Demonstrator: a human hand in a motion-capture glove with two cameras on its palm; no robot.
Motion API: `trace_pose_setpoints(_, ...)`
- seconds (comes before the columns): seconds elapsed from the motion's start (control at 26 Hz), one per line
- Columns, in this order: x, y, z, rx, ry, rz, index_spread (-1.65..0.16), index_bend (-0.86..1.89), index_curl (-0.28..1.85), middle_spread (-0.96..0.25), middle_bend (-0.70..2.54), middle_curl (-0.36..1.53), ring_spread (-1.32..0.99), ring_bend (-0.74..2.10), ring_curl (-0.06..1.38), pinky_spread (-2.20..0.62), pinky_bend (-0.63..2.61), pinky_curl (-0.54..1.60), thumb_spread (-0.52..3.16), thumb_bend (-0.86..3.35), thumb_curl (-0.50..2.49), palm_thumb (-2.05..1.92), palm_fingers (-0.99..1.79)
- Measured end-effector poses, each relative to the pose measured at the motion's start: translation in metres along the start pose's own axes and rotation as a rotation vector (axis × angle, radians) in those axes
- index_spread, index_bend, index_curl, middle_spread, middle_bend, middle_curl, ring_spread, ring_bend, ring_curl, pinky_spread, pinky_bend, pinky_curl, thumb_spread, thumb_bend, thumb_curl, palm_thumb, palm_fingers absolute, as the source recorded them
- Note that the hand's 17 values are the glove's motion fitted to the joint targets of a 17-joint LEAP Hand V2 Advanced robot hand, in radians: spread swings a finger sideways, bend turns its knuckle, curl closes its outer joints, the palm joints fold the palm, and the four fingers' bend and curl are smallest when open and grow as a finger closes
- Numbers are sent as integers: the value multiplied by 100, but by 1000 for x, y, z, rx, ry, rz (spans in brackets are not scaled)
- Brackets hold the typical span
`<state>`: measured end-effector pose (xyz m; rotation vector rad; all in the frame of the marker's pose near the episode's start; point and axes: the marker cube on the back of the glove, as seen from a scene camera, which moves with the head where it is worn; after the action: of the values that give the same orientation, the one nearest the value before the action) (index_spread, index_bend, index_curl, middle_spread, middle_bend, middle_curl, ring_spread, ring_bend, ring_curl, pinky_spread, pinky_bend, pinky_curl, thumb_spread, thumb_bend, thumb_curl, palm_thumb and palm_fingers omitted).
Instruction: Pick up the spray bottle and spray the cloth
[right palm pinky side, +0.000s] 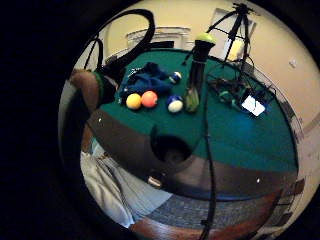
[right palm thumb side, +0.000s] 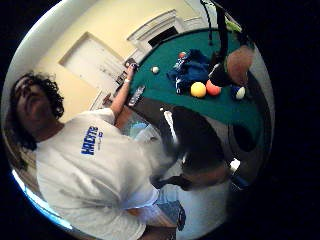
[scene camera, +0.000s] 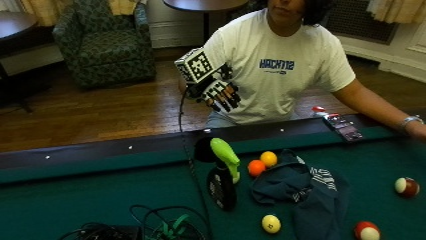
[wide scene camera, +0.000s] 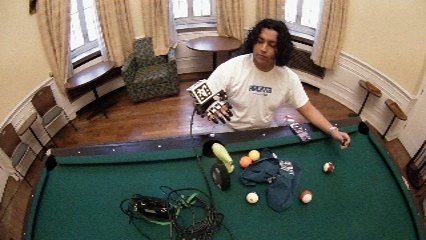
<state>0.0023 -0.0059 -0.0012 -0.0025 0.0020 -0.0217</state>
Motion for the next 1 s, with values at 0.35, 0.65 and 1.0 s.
trace_pose_setpoints(0.35,6,5,1,-28,16,22,-27,29,24,-12,29,20,-12,47,26,-2,29,19,90,26,13,42,109)
trace_pose_setpoints(0.65,28,10,3,21,27,113,-31,19,29,-14,25,26,-14,44,30,-2,27,24,109,23,18,45,106)
trace_pose_setpoints(1.0,57,9,16,169,-134,257,-33,13,29,-15,20,30,-14,42,32,-1,24,27,114,24,25,58,102)
